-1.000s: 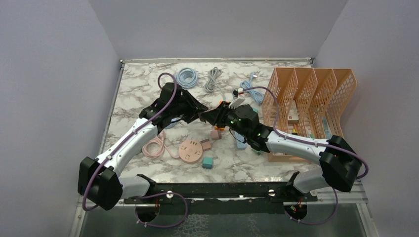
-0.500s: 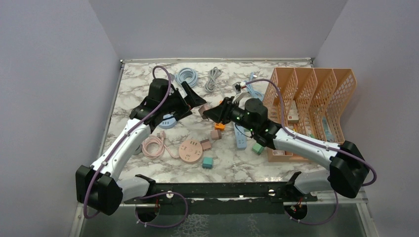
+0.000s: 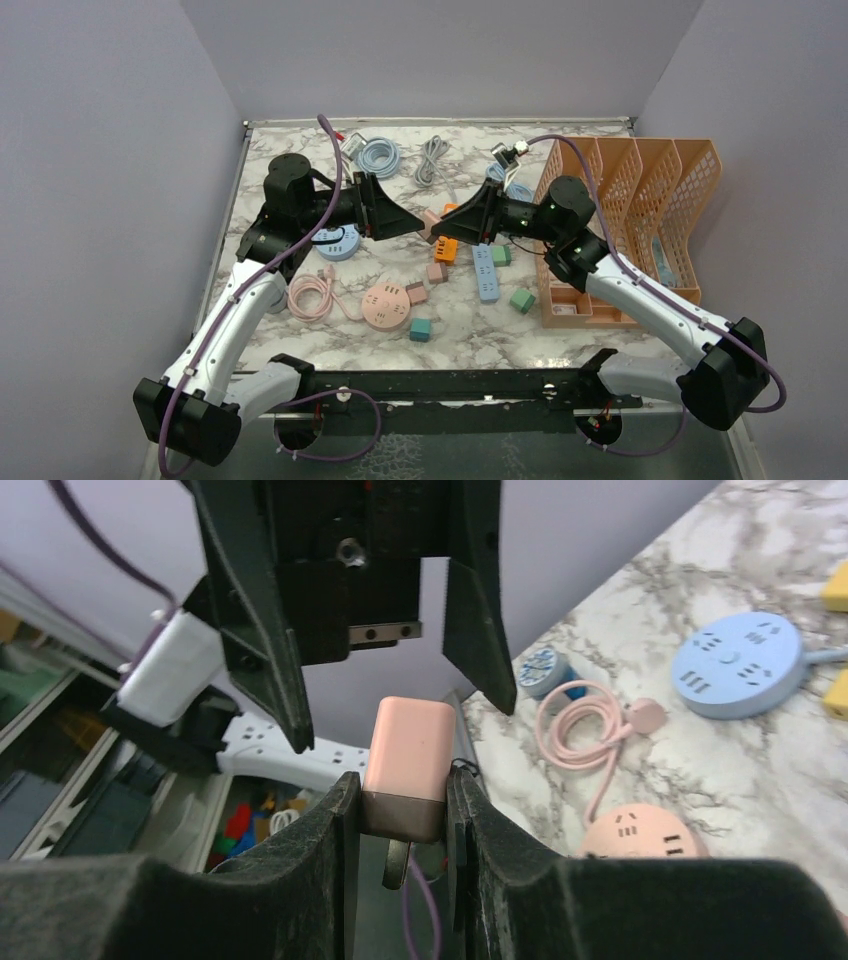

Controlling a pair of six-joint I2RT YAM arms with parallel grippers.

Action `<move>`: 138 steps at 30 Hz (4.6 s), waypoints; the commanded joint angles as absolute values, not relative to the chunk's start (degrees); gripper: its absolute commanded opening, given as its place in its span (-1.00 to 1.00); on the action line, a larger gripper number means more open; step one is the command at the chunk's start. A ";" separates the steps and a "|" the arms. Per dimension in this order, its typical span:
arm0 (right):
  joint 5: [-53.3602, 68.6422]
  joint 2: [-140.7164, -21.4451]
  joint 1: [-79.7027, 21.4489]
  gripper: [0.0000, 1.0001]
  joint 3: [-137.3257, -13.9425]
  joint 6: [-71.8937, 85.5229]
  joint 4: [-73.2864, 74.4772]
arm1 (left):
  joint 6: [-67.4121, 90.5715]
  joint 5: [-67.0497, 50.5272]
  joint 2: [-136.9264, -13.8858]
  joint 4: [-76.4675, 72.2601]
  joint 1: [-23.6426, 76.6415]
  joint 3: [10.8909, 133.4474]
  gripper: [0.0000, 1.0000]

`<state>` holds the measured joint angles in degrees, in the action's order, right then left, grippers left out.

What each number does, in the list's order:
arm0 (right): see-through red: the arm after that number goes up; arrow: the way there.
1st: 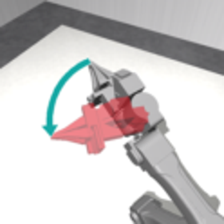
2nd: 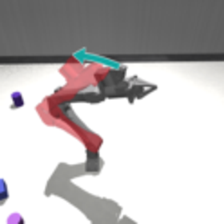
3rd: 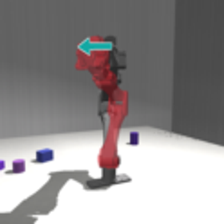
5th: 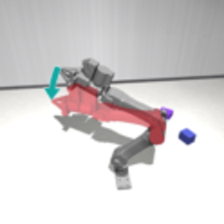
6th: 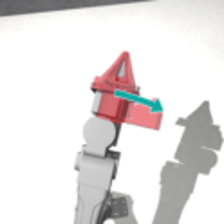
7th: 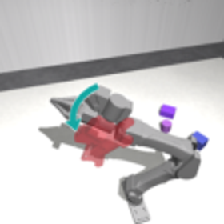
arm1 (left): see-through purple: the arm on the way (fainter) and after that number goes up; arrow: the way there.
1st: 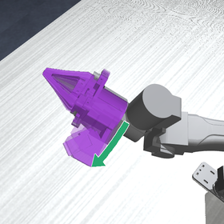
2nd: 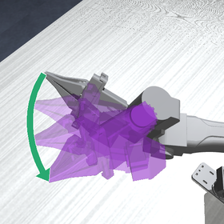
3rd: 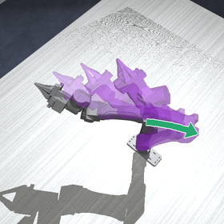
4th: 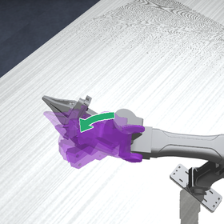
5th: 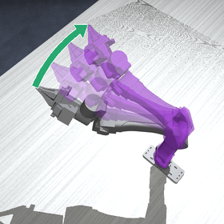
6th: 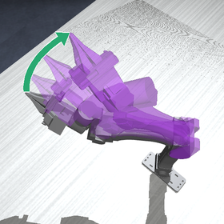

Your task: Insert the plug

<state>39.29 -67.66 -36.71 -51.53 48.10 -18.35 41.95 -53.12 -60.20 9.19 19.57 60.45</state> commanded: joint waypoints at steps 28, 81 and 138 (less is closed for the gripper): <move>55.97 -76.26 -36.43 -0.86 -60.86 55.27 -24.76 | 54.11 -70.08 -60.39 -4.12 19.68 56.41 -0.84; 9.73 -85.30 -35.59 0.43 -61.37 31.43 3.27 | 2.47 0.86 -92.46 37.07 4.24 69.89 -1.00; 7.75 -83.76 -35.60 0.40 -56.45 32.68 4.15 | 7.03 3.42 -93.01 31.25 4.08 65.16 -1.00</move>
